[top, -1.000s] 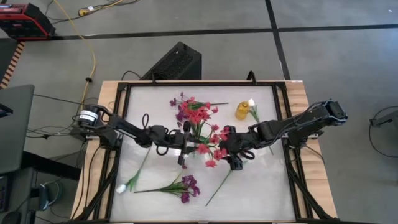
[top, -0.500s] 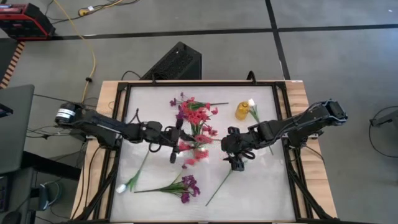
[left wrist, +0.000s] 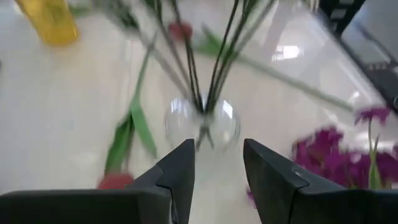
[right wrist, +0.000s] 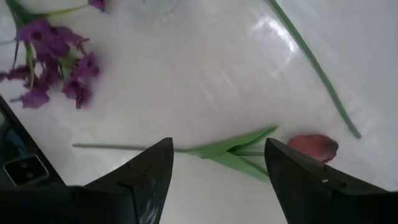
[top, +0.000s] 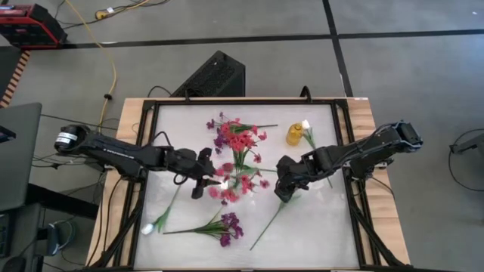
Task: Sort flowers into vase by color
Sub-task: Put the top white tulip into the transparent vase
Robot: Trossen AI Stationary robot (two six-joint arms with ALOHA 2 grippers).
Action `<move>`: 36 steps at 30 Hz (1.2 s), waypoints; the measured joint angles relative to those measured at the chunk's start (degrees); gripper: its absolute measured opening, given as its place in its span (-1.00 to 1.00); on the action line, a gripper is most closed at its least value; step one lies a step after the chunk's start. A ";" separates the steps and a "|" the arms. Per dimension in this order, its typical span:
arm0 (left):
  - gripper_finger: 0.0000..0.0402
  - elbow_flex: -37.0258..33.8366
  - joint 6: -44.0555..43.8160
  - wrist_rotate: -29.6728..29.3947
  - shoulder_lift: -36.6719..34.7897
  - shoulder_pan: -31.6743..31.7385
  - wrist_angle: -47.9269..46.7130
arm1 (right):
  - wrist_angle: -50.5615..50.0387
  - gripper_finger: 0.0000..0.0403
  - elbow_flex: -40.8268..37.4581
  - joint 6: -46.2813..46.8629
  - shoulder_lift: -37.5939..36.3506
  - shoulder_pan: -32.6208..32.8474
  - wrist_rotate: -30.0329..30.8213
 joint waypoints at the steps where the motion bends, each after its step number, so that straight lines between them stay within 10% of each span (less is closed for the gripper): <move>1: -0.37 0.00 -0.41 -0.05 0.02 -0.02 -1.57 | 0.02 0.39 0.00 0.42 0.02 0.00 0.06; 17: -0.37 0.00 -4.52 -11.97 0.26 -0.04 -15.62 | -18.72 0.39 -1.04 4.36 0.22 0.28 10.24; 36: -0.37 0.00 -7.79 -12.45 0.26 -0.09 -14.67 | -3.17 0.39 -29.06 -22.73 -5.61 -32.29 8.97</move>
